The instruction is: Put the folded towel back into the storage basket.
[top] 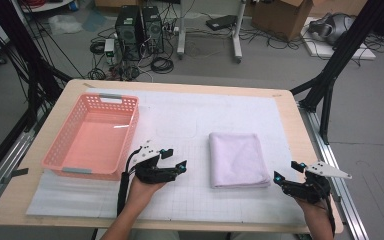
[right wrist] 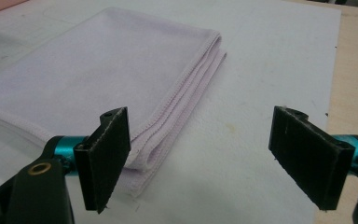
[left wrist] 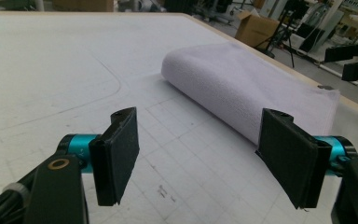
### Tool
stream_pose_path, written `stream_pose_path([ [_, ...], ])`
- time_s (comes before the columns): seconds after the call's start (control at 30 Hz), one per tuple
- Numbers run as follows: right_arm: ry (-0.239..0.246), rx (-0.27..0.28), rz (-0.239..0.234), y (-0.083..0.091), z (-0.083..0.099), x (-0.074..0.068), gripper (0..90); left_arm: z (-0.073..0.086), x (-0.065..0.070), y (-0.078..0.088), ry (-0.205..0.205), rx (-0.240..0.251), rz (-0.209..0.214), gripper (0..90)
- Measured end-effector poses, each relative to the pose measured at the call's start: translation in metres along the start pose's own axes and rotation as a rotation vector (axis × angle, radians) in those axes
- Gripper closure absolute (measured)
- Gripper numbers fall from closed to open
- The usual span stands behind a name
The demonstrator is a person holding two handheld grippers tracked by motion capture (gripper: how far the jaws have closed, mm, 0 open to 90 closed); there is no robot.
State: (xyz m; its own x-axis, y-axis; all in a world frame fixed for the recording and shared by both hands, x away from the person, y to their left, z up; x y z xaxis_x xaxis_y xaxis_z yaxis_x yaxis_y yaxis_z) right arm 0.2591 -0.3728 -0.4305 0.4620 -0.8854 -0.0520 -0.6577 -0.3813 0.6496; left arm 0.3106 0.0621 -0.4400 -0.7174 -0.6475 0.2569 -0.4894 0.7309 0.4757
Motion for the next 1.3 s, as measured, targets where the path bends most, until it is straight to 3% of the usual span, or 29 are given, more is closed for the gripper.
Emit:
stream_pose_path([
  [0.13,0.001,0.001,-0.008,0.000,0.000,-0.001,19.6,-0.012,0.001,-0.013,0.013,-0.020,0.026,29.4],
  [0.33,0.000,-0.001,-0.010,0.000,0.000,0.000,19.6,-0.030,0.003,-0.041,0.035,-0.066,0.025,28.3],
  [0.5,-0.001,-0.003,-0.014,-0.001,0.001,0.001,19.6,-0.038,0.009,-0.060,0.041,-0.097,0.036,27.4],
  [0.53,0.001,-0.001,-0.014,-0.001,0.001,0.001,19.5,-0.040,0.013,-0.070,0.051,-0.114,0.039,27.3],
  [0.73,0.002,-0.001,-0.016,-0.001,0.001,0.000,19.5,-0.044,0.026,-0.097,0.067,-0.173,0.041,24.4],
  [0.83,0.007,-0.001,-0.016,-0.001,0.001,0.000,19.6,-0.041,0.028,-0.109,0.098,-0.200,0.044,24.3],
  [1.03,0.007,-0.002,-0.020,0.000,0.001,-0.001,19.5,-0.034,0.032,-0.124,0.127,-0.274,0.032,24.5],
  [1.17,0.004,-0.004,-0.024,-0.001,0.001,-0.001,19.6,-0.033,0.030,-0.126,0.156,-0.272,0.042,24.7],
  [1.3,0.008,-0.004,-0.028,-0.002,0.001,-0.003,19.6,-0.033,0.030,-0.127,0.162,-0.272,0.069,34.2],
])
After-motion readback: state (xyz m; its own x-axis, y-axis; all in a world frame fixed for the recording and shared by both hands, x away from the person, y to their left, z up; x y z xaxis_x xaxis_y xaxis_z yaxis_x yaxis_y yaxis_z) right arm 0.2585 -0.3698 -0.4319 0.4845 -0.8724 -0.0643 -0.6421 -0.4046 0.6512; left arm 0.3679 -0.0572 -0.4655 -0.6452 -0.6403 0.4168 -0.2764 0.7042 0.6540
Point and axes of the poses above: each handheld gripper's, and its own axes: y roughly backward along the jaws, z roughly out of its underside, x roughly to its right, the point moved 2 cm from there along -y, roughly forward along the jaws, and after that the axes turned 11 degrees about -x, right-handed, at the moved point
